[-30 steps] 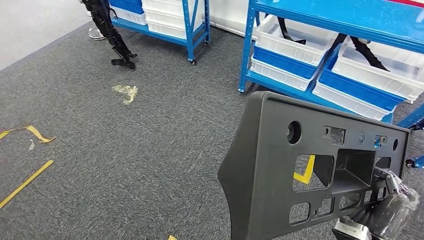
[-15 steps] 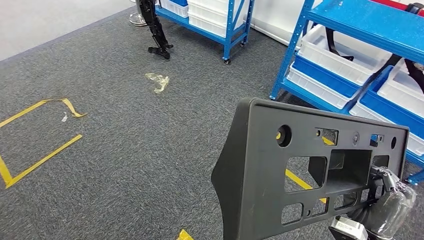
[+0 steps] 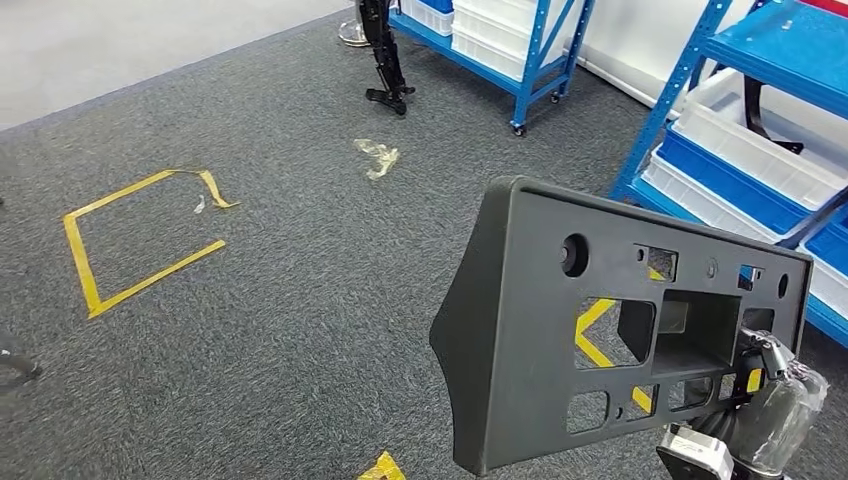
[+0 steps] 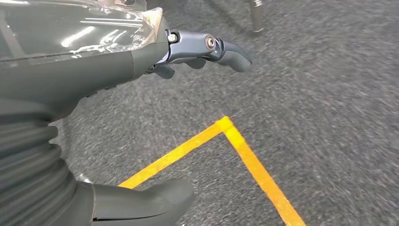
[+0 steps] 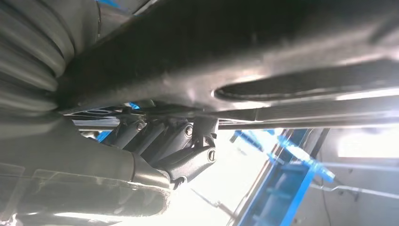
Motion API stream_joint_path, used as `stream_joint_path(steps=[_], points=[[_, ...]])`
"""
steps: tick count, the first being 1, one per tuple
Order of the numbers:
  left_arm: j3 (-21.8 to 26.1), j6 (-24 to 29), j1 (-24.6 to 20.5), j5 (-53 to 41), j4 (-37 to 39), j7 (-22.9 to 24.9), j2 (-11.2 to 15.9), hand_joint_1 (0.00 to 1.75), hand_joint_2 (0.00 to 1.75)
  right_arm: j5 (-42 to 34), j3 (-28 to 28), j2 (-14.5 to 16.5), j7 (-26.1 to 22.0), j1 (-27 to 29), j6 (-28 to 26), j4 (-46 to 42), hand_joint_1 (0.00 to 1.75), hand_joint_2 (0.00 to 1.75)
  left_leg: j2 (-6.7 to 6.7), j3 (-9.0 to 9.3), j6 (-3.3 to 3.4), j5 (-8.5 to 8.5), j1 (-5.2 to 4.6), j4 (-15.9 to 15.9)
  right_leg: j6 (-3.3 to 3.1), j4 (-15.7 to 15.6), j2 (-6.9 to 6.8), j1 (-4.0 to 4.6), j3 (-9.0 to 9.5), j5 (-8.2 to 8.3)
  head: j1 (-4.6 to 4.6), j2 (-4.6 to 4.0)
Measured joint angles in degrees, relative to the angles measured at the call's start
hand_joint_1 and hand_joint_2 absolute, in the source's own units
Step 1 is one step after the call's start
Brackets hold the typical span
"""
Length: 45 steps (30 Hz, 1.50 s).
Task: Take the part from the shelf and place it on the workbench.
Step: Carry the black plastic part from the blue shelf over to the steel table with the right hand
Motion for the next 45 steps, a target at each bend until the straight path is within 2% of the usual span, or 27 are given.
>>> stream_joint_path(steps=[1,3,5,6,8,10,12,14,15,16,18,20,21,23,25,27,29,30,32,34,35,36,38,39,41,43,45], points=[[0.0,0.0,0.0,0.0,0.0,0.0,0.0,0.0,1.75,0.0,0.1,0.0,0.0,0.0,0.0,0.0,1.66,1.75,0.4,1.11,-0.16,1.43,0.26,-2.1,0.1,0.0,-0.73,-0.1,0.11,-0.11,0.0,0.0],[0.0,0.0,0.0,0.0,0.0,0.1,0.1,0.0,1.75,-0.1,0.3,0.0,0.1,0.1,0.0,0.0,1.66,1.75,3.07,5.34,-0.35,4.62,0.47,-9.5,0.65,0.1,-2.02,0.0,0.46,-0.53,-0.03,0.0],[0.0,0.0,-0.1,0.0,0.0,0.1,0.1,0.0,1.75,-0.2,0.4,0.0,0.2,0.1,0.0,0.0,1.66,1.75,5.03,7.97,0.01,5.83,0.25,-14.1,1.44,0.0,-3.17,0.41,0.77,-1.03,0.1,0.0],[0.0,0.1,-0.2,0.1,0.0,0.0,0.1,0.0,1.75,-0.2,0.5,0.0,0.2,0.1,0.0,-0.1,1.66,1.75,4.92,8.09,0.35,5.74,0.03,-14.5,1.8,-0.1,-3.75,0.63,1.03,-1.18,0.19,0.0],[0.0,0.1,-0.1,0.1,0.0,0.0,0.2,0.0,1.75,-0.3,0.7,-0.1,0.2,0.0,0.0,-0.1,1.66,1.75,3.28,8.06,1.34,5.97,-0.23,-14.7,2.5,-0.3,-4.61,0.49,1.71,-1.41,0.31,0.01],[0.0,0.2,0.0,0.1,0.0,0.0,0.3,0.0,1.75,-0.3,0.9,-0.1,0.3,0.0,0.0,-0.1,1.66,1.75,1.87,8.24,2.34,6.39,-0.22,-15.2,2.75,2.1,-2.53,0.18,0.93,-2.9,0.39,0.01],[0.0,0.3,-0.1,0.1,0.0,0.0,0.4,0.0,1.75,-0.3,1.0,-0.2,0.4,0.1,0.0,-0.1,1.66,1.75,0.38,8.22,3.0,6.62,-0.23,-15.3,2.3,9.3,1.03,0.14,-2.67,-6.07,0.51,0.0],[0.0,0.3,-0.1,0.1,0.0,0.0,0.4,0.0,1.75,-0.3,1.2,-0.2,0.6,0.2,0.0,-0.1,1.66,1.75,-1.4,8.12,3.27,6.67,-0.48,-15.3,2.18,16.2,2.44,0.35,-6.51,-8.05,0.52,0.0],[0.0,0.3,0.0,0.1,0.0,0.1,0.5,0.0,1.75,-0.3,1.3,-0.3,0.7,0.2,0.0,0.0,1.66,1.75,-2.3,8.14,3.32,6.69,-0.63,-15.3,2.37,16.7,2.65,0.45,-7.16,-7.63,0.52,0.01],[0.0,0.2,0.0,0.1,0.0,0.2,0.5,0.0,1.75,-0.2,1.5,-0.3,1.0,0.1,0.0,0.1,1.66,1.75,-3.19,8.2,3.34,6.71,-0.74,-15.3,2.64,14.9,2.86,0.53,-6.68,-6.33,0.51,0.01],[0.1,0.2,0.1,0.2,0.0,0.4,0.6,0.0,1.75,0.3,2.2,-0.4,1.7,-0.4,0.0,0.4,1.66,1.75,-4.77,8.35,3.31,6.76,-0.84,-15.3,2.95,7.0,4.49,0.63,-3.54,-2.6,0.52,0.01],[0.1,0.2,0.1,0.4,0.0,0.8,0.6,0.0,1.75,1.2,3.5,-0.5,2.6,-1.5,0.0,1.0,1.66,1.75,-6.01,8.23,2.98,6.83,-1.05,-15.2,2.27,1.3,6.18,0.9,-1.18,-0.24,0.5,0.01],[0.1,0.2,0.1,0.6,0.0,1.1,0.7,0.0,1.75,1.8,4.4,-0.5,3.2,-2.1,0.0,1.4,1.66,1.75,-6.51,8.05,2.71,6.92,-1.09,-15.2,1.76,0.5,6.47,1.1,-0.79,0.14,0.48,0.01],[0.3,0.2,0.3,1.3,0.0,1.7,0.8,0.0,1.75,3.1,6.7,-0.5,4.7,-4.0,0.2,2.5,1.66,1.75,-7.06,7.65,2.14,7.1,-1.06,-15.1,0.81,0.3,5.55,1.12,-0.61,0.55,0.45,0.01],[0.7,0.2,0.4,2.2,0.0,2.2,1.0,0.0,1.75,4.4,9.6,-0.3,6.5,-6.4,0.7,4.0,1.66,1.75,-4.76,6.63,1.62,5.85,-1.09,-13.3,-0.07,-0.1,4.41,0.72,-0.5,0.92,0.37,0.01],[1.2,0.2,0.3,2.8,0.0,2.5,1.1,0.0,1.75,5.4,12.5,0.1,7.8,-8.8,1.7,5.7,1.66,1.75,-1.53,3.57,0.99,2.42,-0.95,-7.2,-0.66,-0.3,2.99,0.61,-0.46,0.98,0.25,0.0],[1.5,0.2,0.3,3.0,0.0,2.8,1.1,0.0,1.75,6.2,15.0,0.6,8.8,-10.9,2.7,7.6,1.66,1.75,-0.58,-0.02,0.31,-0.2,-0.49,-0.4,-0.82,-0.2,1.44,0.68,-0.52,0.91,0.2,0.01],[1.6,0.2,0.3,3.0,0.0,3.0,1.1,0.0,1.75,6.7,16.1,1.0,9.2,-11.9,3.1,8.5,1.66,1.75,-0.4,-0.74,0.03,-0.13,-0.23,0.7,-0.83,-0.2,0.64,0.67,-0.54,0.88,0.19,0.01],[1.7,0.4,0.3,2.8,0.0,3.4,1.2,0.0,1.75,7.9,18.0,1.7,10.2,-13.6,3.6,10.0,1.66,1.75,0.59,1.37,-0.39,2.78,0.3,-3.6,-0.64,-0.2,-0.88,0.56,-0.43,0.71,0.2,0.0],[1.7,0.5,0.2,2.3,0.0,3.9,1.1,0.0,1.75,8.9,19.1,2.4,11.0,-15.1,3.9,11.0,1.66,1.75,3.32,5.54,-0.46,5.94,0.52,-11.2,-0.04,-0.1,-2.23,0.75,-0.29,0.26,0.2,0.01],[1.7,0.6,0.1,2.1,-0.1,4.1,1.1,0.0,1.75,9.2,19.3,2.6,11.3,-15.6,4.0,11.3,1.66,1.75,4.2,6.83,-0.24,6.64,0.42,-13.5,0.37,0.0,-2.81,0.91,-0.23,0.0,0.31,0.01],[1.7,0.6,0.0,1.9,-0.1,4.3,1.0,0.0,1.75,9.5,19.6,2.8,11.5,-16.1,4.0,11.5,1.66,1.75,4.6,7.37,0.1,6.81,0.21,-14.5,0.74,0.0,-3.39,1.1,-0.06,-0.22,0.41,0.01],[1.7,0.7,-0.1,1.5,-0.1,4.7,1.0,0.0,1.75,9.9,19.9,3.1,11.7,-16.8,4.1,11.8,1.66,1.75,3.26,7.29,1.03,6.86,-0.21,-14.8,1.41,-0.2,-4.61,1.17,0.45,-0.5,0.59,0.01],[1.7,0.7,0.0,1.4,-0.1,4.9,1.0,0.0,1.75,10.0,20.0,3.3,11.8,-17.0,4.1,11.9,1.66,1.75,2.59,7.36,1.44,6.97,-0.27,-14.9,1.68,0.1,-4.35,1.03,0.58,-0.81,0.59,0.01],[1.7,0.8,-0.1,1.1,-0.2,5.2,0.9,0.0,1.75,10.1,20.1,3.4,11.9,-17.2,4.2,12.2,1.66,1.75,1.23,7.55,2.27,7.25,-0.12,-15.3,1.76,3.5,-1.6,0.8,-0.95,-2.74,0.61,0.01],[1.6,0.8,-0.3,1.0,-0.2,5.4,0.9,0.0,1.75,10.2,20.1,3.4,11.9,-17.1,4.2,12.4,1.66,1.75,-0.22,7.48,2.75,7.31,-0.12,-15.4,1.3,11.5,1.64,0.67,-4.98,-5.92,0.61,0.01],[1.6,0.9,-0.3,1.0,-0.2,5.4,0.8,0.0,1.75,10.2,20.1,3.4,12.0,-17.0,4.2,12.7,1.66,1.75,-1.97,7.47,2.88,7.31,-0.2,-15.3,1.39,17.3,2.58,0.7,-8.4,-7.3,0.61,0.0]])
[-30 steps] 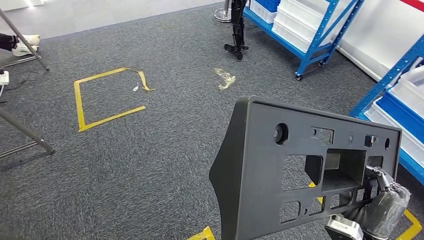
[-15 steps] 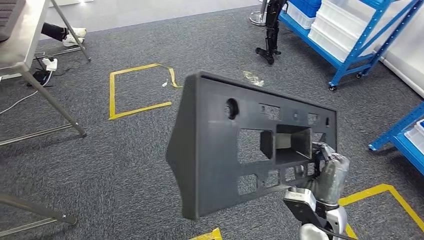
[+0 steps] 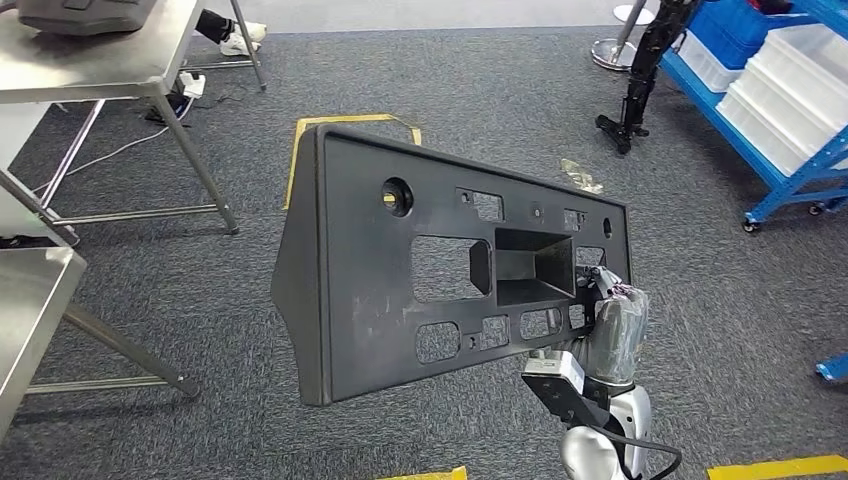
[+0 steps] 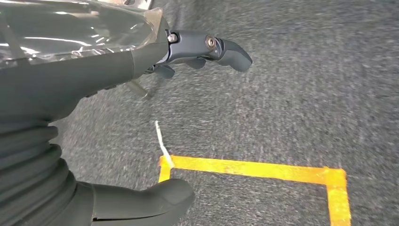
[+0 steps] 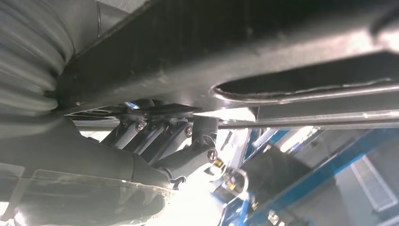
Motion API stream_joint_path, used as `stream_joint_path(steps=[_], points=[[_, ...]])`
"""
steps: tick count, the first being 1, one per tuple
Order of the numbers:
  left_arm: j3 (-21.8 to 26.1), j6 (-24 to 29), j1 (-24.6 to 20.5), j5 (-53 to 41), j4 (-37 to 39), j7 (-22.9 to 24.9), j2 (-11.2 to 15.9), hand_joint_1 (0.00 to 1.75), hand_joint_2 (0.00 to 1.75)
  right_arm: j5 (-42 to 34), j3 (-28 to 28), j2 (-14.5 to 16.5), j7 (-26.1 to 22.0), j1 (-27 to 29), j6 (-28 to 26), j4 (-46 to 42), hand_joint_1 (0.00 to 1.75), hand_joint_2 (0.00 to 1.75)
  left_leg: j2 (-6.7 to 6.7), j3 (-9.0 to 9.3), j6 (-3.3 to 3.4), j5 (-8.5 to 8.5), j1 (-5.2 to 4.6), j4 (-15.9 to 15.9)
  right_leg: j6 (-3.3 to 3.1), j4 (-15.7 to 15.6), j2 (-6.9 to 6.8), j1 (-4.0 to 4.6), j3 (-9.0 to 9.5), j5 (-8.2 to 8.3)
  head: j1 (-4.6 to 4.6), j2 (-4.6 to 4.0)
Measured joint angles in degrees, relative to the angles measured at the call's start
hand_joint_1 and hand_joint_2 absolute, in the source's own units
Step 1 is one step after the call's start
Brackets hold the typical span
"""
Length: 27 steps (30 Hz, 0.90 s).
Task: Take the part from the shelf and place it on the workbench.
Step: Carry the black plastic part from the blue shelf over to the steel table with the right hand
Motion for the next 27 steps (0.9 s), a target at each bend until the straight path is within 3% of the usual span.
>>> stream_joint_path(steps=[1,2,4,6,8,9,11,13,15,16,18,19,21,22,24,25,27], points=[[0.0,0.0,0.0,0.0,0.0,0.0,0.0,0.0,1.75,0.0,0.0,0.0,0.0,0.1,0.0,0.1,1.66,1.75,-0.89,0.06,0.01,-0.01,-0.03,0.0,0.32,-0.4,0.17,-0.01,-0.22,0.77,0.0,0.0],[0.0,0.0,0.0,-0.1,0.0,0.1,-0.1,0.0,1.75,0.0,0.0,0.0,0.0,0.1,0.0,0.2,1.66,1.75,-1.78,0.17,-0.01,-0.01,-0.02,0.0,0.73,-3.2,0.4,-0.04,0.7,2.43,0.0,0.0],[0.0,0.0,0.0,-0.2,0.0,0.1,-0.1,0.0,1.75,0.1,0.0,0.0,0.0,0.0,0.0,0.2,1.66,1.75,-3.38,0.3,-0.16,-0.05,-0.1,0.1,1.26,-11.5,2.37,-0.19,4.01,6.36,0.0,0.01],[-0.1,0.0,0.0,-0.5,0.0,0.2,-0.3,0.0,1.75,0.1,0.0,0.0,0.0,0.1,-0.1,0.2,1.66,1.75,-4.58,0.1,-0.59,-0.04,-0.26,0.2,0.83,-16.1,3.94,-0.2,5.9,8.31,-0.05,0.01],[-0.3,0.1,0.2,-1.0,0.0,0.3,-0.4,0.0,1.75,0.1,-0.1,-0.1,0.0,0.6,-0.5,0.2,1.66,1.75,-5.56,-0.19,-1.27,0.17,-0.19,0.0,-0.06,-16.5,3.26,-0.01,6.14,8.62,-0.08,0.01],[-0.5,0.2,0.3,-1.3,0.0,0.4,-0.4,0.0,1.75,0.0,-0.3,-0.2,0.0,0.9,-0.8,0.1,1.66,1.75,-5.14,-0.33,-1.56,0.11,-0.13,0.1,-0.48,-16.6,2.71,-0.08,6.27,8.8,-0.09,0.01],[-0.8,0.3,0.3,-1.8,0.0,0.5,-0.6,0.0,1.75,-0.4,-0.9,-0.6,-0.3,2.0,-1.6,-0.2,1.66,1.75,-2.16,-1.48,-2.03,-1.67,-0.25,2.6,-1.29,-17.0,1.41,-0.32,6.54,8.99,-0.2,0.01],[-1.2,0.3,0.1,-2.1,0.0,0.6,-0.8,0.0,1.75,-1.1,-1.6,-1.1,-0.8,3.3,-2.3,-0.6,1.66,1.75,1.14,-4.8,-2.35,-5.57,-0.3,9.8,-1.89,-17.1,-0.13,-0.19,6.72,8.85,-0.32,0.0],[-1.6,0.3,0.0,-2.4,-0.1,0.6,-1.0,0.0,1.75,-1.8,-2.3,-1.7,-1.2,4.3,-2.8,-0.7,1.66,1.75,1.89,-7.95,-2.56,-7.91,-0.14,16.3,-2.18,-17.1,-1.73,0.0,6.76,8.72,-0.33,0.0],[-1.7,0.3,0.0,-2.6,-0.1,0.6,-1.1,0.0,1.75,-2.1,-2.6,-2.0,-1.4,4.8,-3.0,-0.7,1.66,1.75,2.01,-8.17,-2.59,-7.54,-0.08,16.7,-2.22,-17.0,-2.42,0.03,6.79,8.66,-0.33,0.0],[-2.0,0.3,0.0,-3.2,-0.1,0.5,-1.2,0.0,1.75,-3.4,-3.4,-2.9,-2.0,5.9,-3.5,-0.9,1.66,1.75,3.04,-4.96,-2.43,-4.28,-0.01,10.9,-2.12,-17.0,-3.74,0.05,7.02,8.45,-0.34,0.0],[-2.3,0.3,0.0,-3.5,-0.1,0.4,-1.3,0.0,1.75,-4.0,-3.8,-3.5,-2.3,6.5,-3.8,-1.1,1.66,1.75,4.44,-2.61,-2.27,-2.82,-0.13,6.7,-1.93,-17.0,-4.34,0.22,7.17,8.26,-0.34,0.0],[-2.9,0.3,-0.3,-4.2,-0.2,0.2,-1.3,0.0,1.75,-5.2,-5.1,-4.4,-3.0,7.9,-4.1,-1.9,1.66,1.75,6.2,0.36,-1.7,-1.37,-0.49,1.3,-1.37,-17.0,-5.5,0.67,7.52,7.85,-0.22,0.0],[-3.1,0.2,-0.4,-4.5,-0.3,0.1,-1.4,0.0,1.75,-5.5,-5.8,-4.8,-3.3,8.6,-4.1,-2.3,1.66,1.75,6.23,0.65,-1.39,-1.42,-0.72,0.6,-1.08,-17.0,-6.06,0.85,7.66,7.7,-0.16,0.0],[-3.6,0.1,-0.5,-5.1,-0.3,0.1,-1.4,0.0,1.75,-5.7,-7.0,-5.3,-3.8,9.8,-4.2,-3.4,1.66,1.75,4.76,0.64,-0.64,-1.19,-0.77,0.3,-0.49,-17.0,-6.92,0.8,7.83,7.43,-0.12,0.0],[-3.9,0.0,-0.5,-5.4,-0.3,0.2,-1.4,0.0,1.75,-5.7,-7.6,-5.4,-4.0,10.4,-4.2,-4.0,1.66,1.75,4.09,0.77,-0.25,-1.01,-0.66,0.1,-0.25,-16.3,-6.12,0.68,7.66,6.93,-0.11,0.0],[-4.4,-0.1,-0.7,-6.0,-0.3,0.5,-1.5,0.0,1.75,-5.4,-8.8,-5.5,-4.2,11.8,-4.2,-5.3,1.66,1.75,2.8,1.03,0.48,-0.61,-0.33,-0.3,-0.21,-11.9,-2.87,0.45,5.71,4.51,-0.08,0.01]])
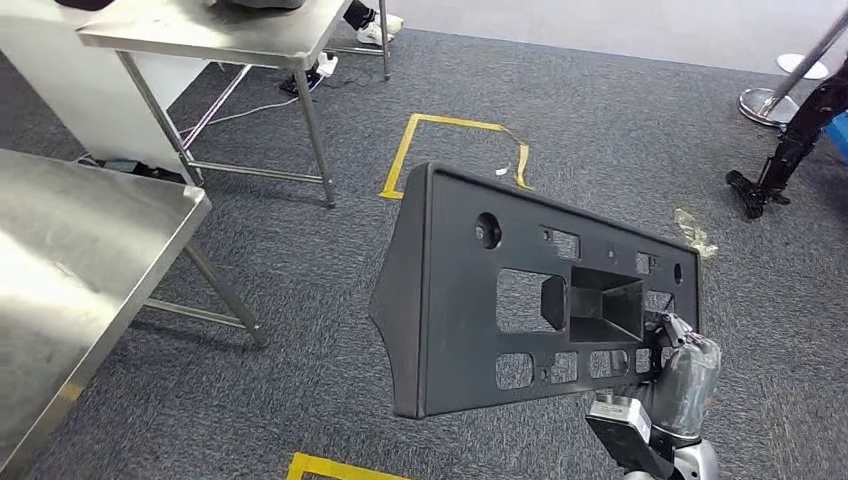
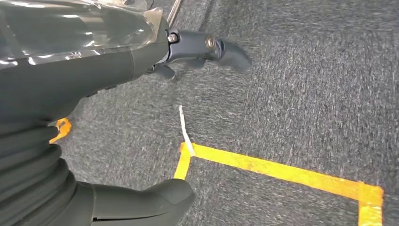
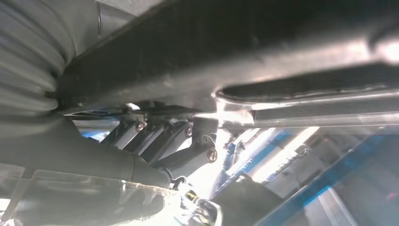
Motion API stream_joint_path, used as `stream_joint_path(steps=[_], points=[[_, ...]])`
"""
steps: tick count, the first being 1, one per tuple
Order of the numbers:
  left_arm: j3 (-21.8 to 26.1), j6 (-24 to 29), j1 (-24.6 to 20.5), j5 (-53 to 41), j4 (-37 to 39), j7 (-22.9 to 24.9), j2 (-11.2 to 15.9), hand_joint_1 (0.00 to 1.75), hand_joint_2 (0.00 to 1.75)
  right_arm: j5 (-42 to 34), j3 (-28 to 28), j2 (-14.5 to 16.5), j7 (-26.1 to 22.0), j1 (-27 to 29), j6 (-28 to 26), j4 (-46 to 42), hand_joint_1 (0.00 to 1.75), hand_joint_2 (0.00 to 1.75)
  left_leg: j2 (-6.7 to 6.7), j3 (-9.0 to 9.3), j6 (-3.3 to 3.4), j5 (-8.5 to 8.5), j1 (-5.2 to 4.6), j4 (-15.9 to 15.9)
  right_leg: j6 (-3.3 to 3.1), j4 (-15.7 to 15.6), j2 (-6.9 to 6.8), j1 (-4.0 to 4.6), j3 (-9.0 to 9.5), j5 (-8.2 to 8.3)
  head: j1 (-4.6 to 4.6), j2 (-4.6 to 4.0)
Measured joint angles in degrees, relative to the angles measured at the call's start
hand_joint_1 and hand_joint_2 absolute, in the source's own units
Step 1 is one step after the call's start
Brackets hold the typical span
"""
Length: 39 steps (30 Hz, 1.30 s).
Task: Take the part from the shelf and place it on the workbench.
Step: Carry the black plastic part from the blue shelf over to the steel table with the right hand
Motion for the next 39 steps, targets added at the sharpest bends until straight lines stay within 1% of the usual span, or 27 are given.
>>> stream_joint_path(steps=[1,2,3,4,5,6,8,10,12,14,16,17,19,20,21,24,25,27,28,30,32,34,35,36,37,38,39], points=[[-0.3,-0.1,-0.2,-0.3,0.0,0.2,-0.1,0.0,1.75,0.2,-0.7,0.0,0.0,0.8,0.0,-0.5,1.66,1.75,-0.73,-0.05,0.17,0.07,-0.02,0.0,-0.18,3.9,1.73,-0.12,-1.73,-1.73,0.02,0.0],[-0.6,-0.1,-0.3,-0.6,0.0,0.4,-0.2,0.0,1.75,0.3,-1.3,-0.1,0.0,1.5,0.0,-1.0,1.66,1.75,-1.52,-0.12,0.28,0.11,-0.02,0.0,-0.26,8.0,2.54,-0.19,-3.72,-3.26,0.01,0.01],[-0.8,-0.1,-0.4,-0.7,0.0,0.5,-0.2,0.0,1.75,0.5,-1.8,-0.1,0.0,2.2,0.0,-1.3,1.66,1.75,-2.37,-0.15,0.3,0.12,-0.01,0.0,-0.14,11.0,2.88,-0.27,-5.27,-4.14,0.02,0.0],[-1.0,-0.2,-0.4,-0.8,0.0,0.7,-0.3,0.0,1.75,0.5,-2.2,-0.1,0.0,2.8,0.0,-1.6,1.66,1.75,-3.2,-0.15,0.28,0.14,0.01,0.0,0.21,12.0,2.99,-0.4,-5.93,-4.11,0.01,0.0],[-1.2,-0.2,-0.4,-0.9,0.0,0.8,-0.3,0.0,1.75,0.6,-2.6,-0.1,-0.1,3.2,0.0,-1.9,1.66,1.75,-4.02,-0.1,0.24,0.15,0.05,0.1,0.74,10.6,3.09,-0.59,-5.38,-3.1,0.01,0.01],[-1.3,-0.2,-0.4,-0.9,0.0,0.9,-0.3,0.0,1.75,0.7,-2.8,-0.1,-0.1,3.6,0.0,-2.2,1.66,1.75,-4.82,-0.03,0.15,0.15,0.12,0.2,1.38,6.9,3.48,-0.87,-3.73,-1.37,0.02,0.0],[-1.5,-0.3,-0.5,-1.0,0.0,1.0,-0.3,0.0,1.75,0.8,-3.3,-0.1,-0.1,3.9,0.0,-2.7,1.66,1.75,-6.27,-0.07,-0.36,0.11,0.16,0.4,2.27,-1.3,5.64,-1.43,-0.03,1.86,0.04,-0.01],[-1.6,-0.3,-0.5,-1.0,0.0,1.1,-0.3,0.0,1.75,1.0,-3.7,0.0,-0.1,4.4,0.0,-3.3,1.66,1.75,-7.37,-0.4,-1.11,0.18,0.03,0.5,1.89,-4.5,6.9,-1.47,1.43,3.04,-0.01,0.0],[-1.7,-0.5,-0.4,-1.1,0.0,1.1,-0.3,0.0,1.75,1.3,-4.0,0.1,-0.1,4.9,0.0,-3.8,1.66,1.75,-8.21,-0.73,-1.78,0.44,0.08,0.4,0.95,-4.5,5.9,-1.28,1.54,3.34,-0.07,0.0],[-1.9,-0.6,-0.3,-1.1,0.0,1.2,-0.2,0.0,1.75,1.4,-4.2,0.2,-0.1,5.1,0.0,-4.2,1.66,1.75,-5.98,-1.51,-2.27,-0.6,0.04,1.8,0.06,-4.7,4.65,-1.37,1.63,3.59,-0.15,0.0],[-2.1,-0.6,-0.4,-1.2,0.0,1.2,-0.2,0.0,1.75,1.4,-4.4,0.2,-0.1,5.5,0.0,-4.7,1.66,1.75,-2.17,-3.94,-2.62,-3.88,-0.02,7.1,-0.76,-4.8,3.2,-1.23,1.65,3.6,-0.28,0.0],[-2.1,-0.6,-0.5,-1.2,0.0,1.2,-0.2,0.0,1.75,1.4,-4.6,0.2,-0.2,5.7,0.0,-4.9,1.66,1.75,-1.18,-5.78,-2.78,-5.86,0.05,11.1,-1.05,-4.8,2.38,-1.04,1.62,3.54,-0.34,0.0],[-2.2,-0.6,-0.5,-1.2,0.0,1.2,-0.2,0.0,1.75,1.2,-4.9,0.3,-0.4,6.1,0.0,-5.0,1.66,1.75,-0.8,-8.45,-2.94,-7.81,0.16,16.8,-1.22,-4.8,0.71,-0.74,1.57,3.43,-0.33,-0.01],[-2.3,-0.5,-0.5,-1.3,0.0,1.2,-0.2,0.0,1.75,1.0,-5.1,0.3,-0.6,6.3,0.0,-5.1,1.66,1.75,-0.73,-8.4,-2.93,-7.32,0.18,16.9,-1.28,-4.8,-0.09,-0.64,1.61,3.38,-0.33,-0.01],[-2.4,-0.4,-0.5,-1.4,0.0,1.3,-0.2,0.0,1.75,0.9,-5.3,0.3,-0.8,6.5,0.0,-5.2,1.66,1.75,-0.45,-7.11,-2.83,-5.85,0.19,14.6,-1.34,-4.8,-0.83,-0.58,1.7,3.31,-0.32,-0.01],[-2.7,-0.3,-0.7,-1.7,0.0,1.5,-0.2,0.0,1.75,0.4,-6.1,0.5,-1.5,7.2,0.0,-5.9,1.66,1.75,2.61,-0.69,-1.97,-1.56,-0.3,3.2,-1.14,-4.7,-2.65,-0.12,2.14,2.94,-0.28,0.01],[-2.8,-0.3,-0.8,-1.8,-0.1,1.5,-0.2,0.0,1.75,0.3,-6.4,0.5,-1.7,7.4,0.0,-6.2,1.66,1.75,3.25,0.28,-1.67,-1.2,-0.54,1.4,-0.94,-4.7,-3.16,0.05,2.23,2.81,-0.27,0.01],[-2.9,-0.3,-0.8,-1.9,-0.1,1.6,-0.2,0.0,1.75,0.1,-6.8,0.6,-1.9,7.7,0.0,-6.6,1.66,1.75,2.43,0.22,-1.13,-1.17,-0.89,0.7,-0.51,-4.8,-4.2,0.16,2.39,2.74,-0.25,0.01],[-2.9,-0.3,-0.8,-2.0,-0.1,1.6,-0.2,0.0,1.75,0.1,-6.9,0.6,-2.0,7.8,0.0,-6.8,1.66,1.75,1.85,0.28,-0.8,-0.93,-0.79,0.4,-0.23,-4.7,-3.96,0.1,2.38,2.6,-0.26,0.0],[-2.9,-0.3,-0.9,-2.0,-0.1,1.6,-0.2,0.0,1.75,0.0,-7.1,0.7,-2.1,8.1,0.0,-7.1,1.66,1.75,0.61,0.51,-0.03,-0.32,-0.38,-0.2,0.09,-2.4,-1.25,-0.07,1.44,1.29,-0.21,-0.01],[-3.0,-0.3,-1.0,-2.0,-0.1,1.6,-0.3,0.0,1.75,0.0,-7.5,0.7,-2.1,8.6,0.0,-7.2,1.66,1.75,-0.74,0.53,0.37,0.01,-0.08,-0.5,-0.01,4.1,2.05,-0.33,-1.61,-1.7,-0.11,0.0],[-3.0,-0.3,-1.0,-2.0,-0.1,1.6,-0.4,0.0,1.75,0.0,-7.8,0.7,-2.1,8.9,0.0,-7.2,1.66,1.75,-2.36,0.41,0.34,0.1,-0.01,-0.4,0.3,10.6,2.87,-0.59,-4.75,-3.88,-0.09,0.0],[-3.0,-0.3,-1.0,-2.0,-0.1,1.7,-0.5,0.0,1.75,0.0,-7.9,0.8,-2.1,9.0,0.0,-7.2,1.66,1.75,-3.21,0.39,0.25,0.15,0.07,-0.4,0.78,11.3,2.92,-0.79,-5.11,-3.7,-0.1,0.0],[-3.0,-0.3,-0.9,-2.0,-0.1,1.7,-0.5,0.0,1.75,0.0,-8.0,0.8,-2.1,9.1,0.0,-7.2,1.66,1.75,-4.08,0.4,0.11,0.2,0.21,-0.3,1.45,9.5,3.01,-1.05,-4.31,-2.59,-0.1,0.0],[-3.0,-0.3,-0.9,-2.0,-0.1,1.7,-0.5,0.0,1.75,0.0,-8.1,0.8,-2.1,9.2,0.0,-7.2,1.66,1.75,-4.94,0.39,-0.12,0.21,0.38,-0.1,2.23,5.7,3.46,-1.41,-2.54,-0.86,-0.1,0.0],[-3.0,-0.3,-0.9,-2.0,-0.1,1.7,-0.5,0.0,1.75,0.1,-8.2,0.8,-2.1,9.2,0.0,-7.3,1.66,1.75,-5.74,0.27,-0.48,0.16,0.5,0.1,2.95,1.7,4.86,-1.88,-0.65,0.58,-0.07,0.0],[-3.0,-0.3,-0.9,-2.0,-0.1,1.7,-0.5,0.0,1.75,0.1,-8.2,0.8,-2.1,9.2,0.0,-7.3,1.66,1.75,-6.51,0.05,-0.89,0.1,0.51,0.4,3.16,-1.6,6.0,-2.14,0.78,1.68,-0.04,0.0]])
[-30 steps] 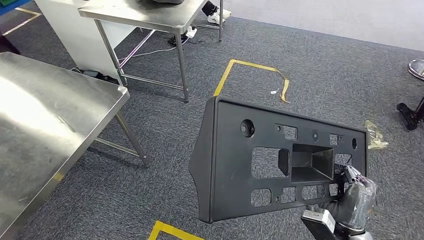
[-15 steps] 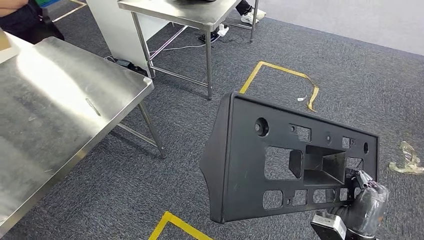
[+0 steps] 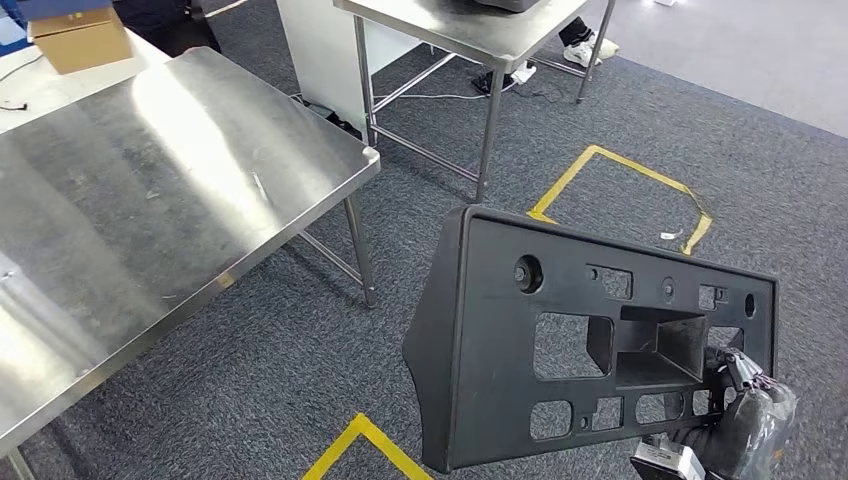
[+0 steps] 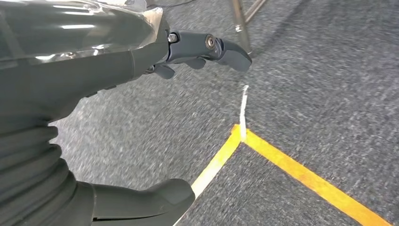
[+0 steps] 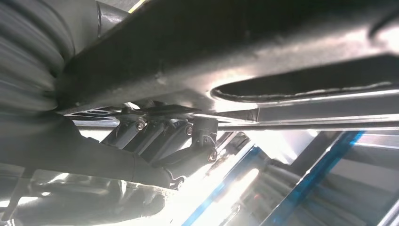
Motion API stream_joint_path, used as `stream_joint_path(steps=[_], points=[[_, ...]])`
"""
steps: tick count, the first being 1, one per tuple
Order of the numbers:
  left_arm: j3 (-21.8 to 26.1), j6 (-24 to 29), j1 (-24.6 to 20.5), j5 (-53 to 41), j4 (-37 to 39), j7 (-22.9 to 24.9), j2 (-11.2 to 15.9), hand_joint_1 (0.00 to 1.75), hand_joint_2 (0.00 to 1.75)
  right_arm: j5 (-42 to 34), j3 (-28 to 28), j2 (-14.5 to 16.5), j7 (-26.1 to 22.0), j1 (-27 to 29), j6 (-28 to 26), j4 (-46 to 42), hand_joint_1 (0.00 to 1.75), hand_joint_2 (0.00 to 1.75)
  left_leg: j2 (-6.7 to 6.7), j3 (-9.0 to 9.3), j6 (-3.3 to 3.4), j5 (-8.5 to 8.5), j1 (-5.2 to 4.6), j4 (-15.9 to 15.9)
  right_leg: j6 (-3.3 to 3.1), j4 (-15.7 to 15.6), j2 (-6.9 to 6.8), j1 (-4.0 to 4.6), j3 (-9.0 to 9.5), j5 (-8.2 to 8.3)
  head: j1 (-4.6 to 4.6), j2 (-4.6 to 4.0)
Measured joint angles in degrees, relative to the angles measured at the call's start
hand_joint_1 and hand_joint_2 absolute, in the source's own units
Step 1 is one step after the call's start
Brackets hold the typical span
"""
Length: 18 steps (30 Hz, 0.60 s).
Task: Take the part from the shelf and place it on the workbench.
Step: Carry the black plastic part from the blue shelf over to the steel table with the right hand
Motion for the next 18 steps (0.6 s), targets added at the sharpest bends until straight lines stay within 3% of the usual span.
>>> stream_joint_path(steps=[2,4,6,8,9,10,11,12,13,15,17,18], points=[[0.0,0.0,0.0,0.0,0.0,0.0,0.1,0.0,1.75,0.1,0.0,0.0,0.0,0.3,0.0,-0.1,1.66,1.75,-1.25,-0.58,-0.81,0.1,-0.1,0.3,-0.52,-2.5,1.41,-0.09,1.16,0.62,-0.01,-0.01],[0.0,0.1,0.2,0.0,0.0,0.0,0.2,0.0,1.75,0.3,0.0,0.1,0.1,0.4,0.0,-0.2,1.66,1.75,-2.08,-0.98,-1.34,0.43,0.09,0.1,-1.56,-2.6,0.12,0.11,1.29,0.93,-0.07,-0.01],[0.0,0.1,0.2,0.0,0.0,0.0,0.3,0.0,1.75,0.7,0.0,0.2,0.2,0.3,0.0,-0.3,1.66,1.75,0.04,-1.98,-1.65,-0.79,0.11,2.0,-2.44,-2.6,-1.33,0.07,1.34,1.12,-0.18,-0.01],[0.0,0.2,0.1,-0.1,0.0,0.1,0.3,0.0,1.75,1.1,0.0,0.3,0.5,0.4,0.0,-0.5,1.66,1.75,3.85,-5.1,-1.79,-4.5,-0.06,8.6,-3.13,-2.7,-2.95,0.33,1.3,1.12,-0.33,-0.01],[0.0,0.2,0.0,-0.1,0.0,0.1,0.3,0.0,1.75,1.3,0.0,0.4,0.6,0.5,0.0,-0.5,1.66,1.75,4.96,-7.15,-1.82,-6.44,-0.06,12.8,-3.38,-2.7,-3.83,0.56,1.24,1.09,-0.37,-0.01],[0.0,0.2,0.0,-0.1,0.0,0.1,0.3,0.0,1.75,1.4,0.0,0.4,0.6,0.5,0.0,-0.6,1.66,1.75,5.44,-8.74,-1.8,-7.63,-0.04,16.1,-3.45,-2.7,-4.68,0.76,1.19,1.04,-0.37,-0.01],[0.0,0.2,0.0,-0.1,0.0,0.1,0.3,0.0,1.75,1.4,0.0,0.5,0.6,0.5,0.0,-0.6,1.66,1.75,5.64,-9.42,-1.71,-7.8,-0.05,17.7,-3.53,-2.7,-5.49,0.91,1.19,0.98,-0.37,-0.01],[0.0,0.2,0.1,-0.2,0.0,0.2,0.3,0.0,1.75,1.5,0.0,0.5,0.6,0.5,0.0,-0.6,1.66,1.75,5.82,-8.96,-1.53,-6.94,-0.07,17.0,-3.62,-2.7,-6.31,1.03,1.27,0.9,-0.37,-0.01],[0.0,0.2,0.1,-0.2,0.0,0.3,0.3,0.0,1.75,1.5,0.0,0.5,0.7,0.5,0.0,-0.6,1.66,1.75,6.27,-7.28,-1.25,-5.26,-0.13,14.0,-3.73,-2.7,-7.07,1.13,1.42,0.81,-0.37,-0.01],[-0.1,0.3,0.0,-0.4,0.0,0.4,0.3,0.0,1.75,1.5,0.0,0.6,0.6,0.5,0.0,-0.7,1.66,1.75,9.35,-2.68,-0.4,-2.15,-0.69,5.8,-3.7,-2.6,-8.37,1.47,1.79,0.5,-0.36,-0.01],[-0.2,0.2,-0.1,-0.6,-0.1,0.5,0.4,0.0,1.75,1.2,-0.1,0.6,0.5,0.7,0.0,-0.9,1.66,1.75,11.43,-0.54,0.13,-1.33,-1.41,1.6,-3.34,-2.6,-9.54,1.85,2.04,0.21,-0.32,-0.01],[-0.3,0.2,-0.1,-0.7,-0.1,0.5,0.5,0.0,1.75,0.8,-0.1,0.6,0.2,0.8,0.0,-0.9,1.66,1.75,11.03,-0.6,0.2,-1.45,-1.68,1.3,-3.08,-2.7,-10.25,1.99,2.16,0.13,-0.31,-0.01]])
